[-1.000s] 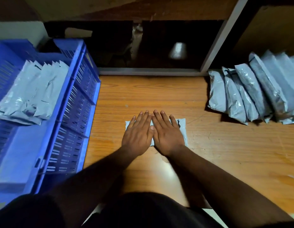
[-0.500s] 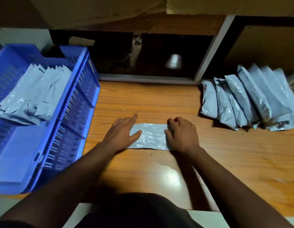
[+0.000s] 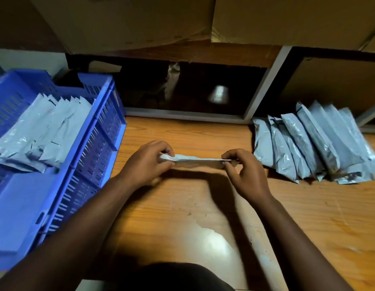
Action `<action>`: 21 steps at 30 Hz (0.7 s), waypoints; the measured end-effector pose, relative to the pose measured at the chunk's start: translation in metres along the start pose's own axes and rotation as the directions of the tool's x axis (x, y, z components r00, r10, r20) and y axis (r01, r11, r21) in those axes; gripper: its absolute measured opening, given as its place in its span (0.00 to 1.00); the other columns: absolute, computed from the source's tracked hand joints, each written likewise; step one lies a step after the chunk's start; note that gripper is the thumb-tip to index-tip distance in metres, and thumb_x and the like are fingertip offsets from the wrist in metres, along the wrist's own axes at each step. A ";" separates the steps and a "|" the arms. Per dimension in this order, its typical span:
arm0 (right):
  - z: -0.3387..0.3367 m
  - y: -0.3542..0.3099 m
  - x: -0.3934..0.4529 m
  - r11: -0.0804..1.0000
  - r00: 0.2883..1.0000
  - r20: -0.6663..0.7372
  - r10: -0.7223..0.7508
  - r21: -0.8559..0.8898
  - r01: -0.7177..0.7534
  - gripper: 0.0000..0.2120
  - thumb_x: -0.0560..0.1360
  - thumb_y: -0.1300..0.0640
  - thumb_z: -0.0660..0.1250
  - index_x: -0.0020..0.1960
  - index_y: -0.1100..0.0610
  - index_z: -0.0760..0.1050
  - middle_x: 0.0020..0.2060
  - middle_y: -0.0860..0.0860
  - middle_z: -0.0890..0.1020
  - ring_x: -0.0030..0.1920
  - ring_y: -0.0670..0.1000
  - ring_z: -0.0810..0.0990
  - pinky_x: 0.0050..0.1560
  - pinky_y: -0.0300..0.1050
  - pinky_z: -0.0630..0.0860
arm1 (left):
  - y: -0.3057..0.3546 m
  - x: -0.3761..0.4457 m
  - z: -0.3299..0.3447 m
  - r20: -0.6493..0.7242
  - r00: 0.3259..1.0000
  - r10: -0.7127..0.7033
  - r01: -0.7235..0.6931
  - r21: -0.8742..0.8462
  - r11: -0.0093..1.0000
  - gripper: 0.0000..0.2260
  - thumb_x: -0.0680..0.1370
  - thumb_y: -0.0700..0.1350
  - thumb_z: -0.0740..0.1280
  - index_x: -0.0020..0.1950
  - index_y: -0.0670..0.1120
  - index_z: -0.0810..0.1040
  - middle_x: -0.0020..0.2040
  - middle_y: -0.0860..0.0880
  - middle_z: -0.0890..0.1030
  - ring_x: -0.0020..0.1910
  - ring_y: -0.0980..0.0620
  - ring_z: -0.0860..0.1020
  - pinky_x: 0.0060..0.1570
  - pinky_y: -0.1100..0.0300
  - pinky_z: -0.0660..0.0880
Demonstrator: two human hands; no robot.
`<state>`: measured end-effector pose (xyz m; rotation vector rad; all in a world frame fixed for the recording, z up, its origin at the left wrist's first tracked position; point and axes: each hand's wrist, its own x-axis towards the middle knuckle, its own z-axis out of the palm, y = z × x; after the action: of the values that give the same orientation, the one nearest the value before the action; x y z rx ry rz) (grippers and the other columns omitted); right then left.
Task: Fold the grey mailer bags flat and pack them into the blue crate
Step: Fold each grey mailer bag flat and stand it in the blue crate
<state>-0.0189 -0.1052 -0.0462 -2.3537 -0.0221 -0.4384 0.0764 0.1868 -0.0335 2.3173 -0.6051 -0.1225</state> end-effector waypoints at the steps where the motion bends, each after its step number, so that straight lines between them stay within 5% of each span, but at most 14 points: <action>1: -0.003 0.000 -0.002 0.998 0.998 -0.009 -0.059 -0.029 0.059 0.09 0.76 0.63 0.72 0.53 0.52 0.80 0.49 0.43 0.81 0.52 0.46 0.79 0.52 0.39 0.73 | 0.004 -0.003 0.002 -0.073 0.995 0.073 -0.070 0.051 0.996 0.10 0.74 0.46 0.76 0.49 0.56 0.78 0.53 0.60 0.78 0.54 0.58 0.76 0.49 0.56 0.75; 4: 0.004 0.012 -0.014 0.959 0.975 0.088 -0.202 -0.186 0.215 0.11 0.72 0.66 0.72 0.51 0.53 0.81 0.50 0.46 0.82 0.54 0.52 0.81 0.53 0.51 0.75 | -0.003 -0.017 0.022 -0.090 0.988 0.122 -0.103 0.190 0.976 0.09 0.74 0.44 0.76 0.51 0.54 0.79 0.59 0.57 0.77 0.62 0.55 0.73 0.54 0.57 0.69; 7: 0.014 0.023 -0.034 0.948 0.956 0.275 -0.102 -0.263 0.178 0.08 0.71 0.59 0.71 0.49 0.51 0.82 0.48 0.47 0.82 0.51 0.54 0.81 0.52 0.51 0.75 | -0.025 -0.040 0.049 0.048 0.998 0.040 -0.050 0.210 0.976 0.09 0.73 0.49 0.76 0.50 0.55 0.80 0.63 0.56 0.76 0.65 0.52 0.72 0.62 0.51 0.71; 11: 0.017 0.020 -0.037 0.949 0.954 0.301 -0.004 -0.301 0.099 0.10 0.76 0.45 0.66 0.50 0.48 0.83 0.52 0.42 0.82 0.56 0.48 0.80 0.61 0.50 0.73 | -0.022 -0.047 0.058 -0.102 0.993 0.055 -0.040 0.146 0.989 0.10 0.77 0.55 0.67 0.54 0.53 0.81 0.62 0.57 0.78 0.67 0.57 0.72 0.72 0.48 0.67; 15: 0.050 -0.006 -0.008 0.957 0.970 0.244 -0.010 -0.278 0.080 0.20 0.83 0.46 0.59 0.68 0.53 0.79 0.72 0.51 0.77 0.77 0.55 0.67 0.77 0.52 0.63 | -0.010 -0.012 0.079 -0.046 0.998 0.045 -0.033 0.238 0.971 0.21 0.83 0.53 0.57 0.72 0.46 0.76 0.76 0.49 0.72 0.78 0.52 0.64 0.79 0.54 0.56; 21: 0.125 0.002 0.001 0.935 0.922 0.385 0.042 -0.340 0.099 0.25 0.86 0.48 0.48 0.80 0.54 0.65 0.80 0.53 0.66 0.81 0.57 0.60 0.80 0.60 0.56 | -0.027 0.002 0.109 0.035 0.998 -0.049 0.029 0.435 0.900 0.30 0.85 0.54 0.42 0.79 0.42 0.68 0.79 0.45 0.67 0.81 0.47 0.59 0.80 0.47 0.57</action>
<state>0.0205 -0.0230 -0.1313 -2.7671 -0.1779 0.0260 0.0603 0.1342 -0.1313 2.7678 -0.6616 -0.0614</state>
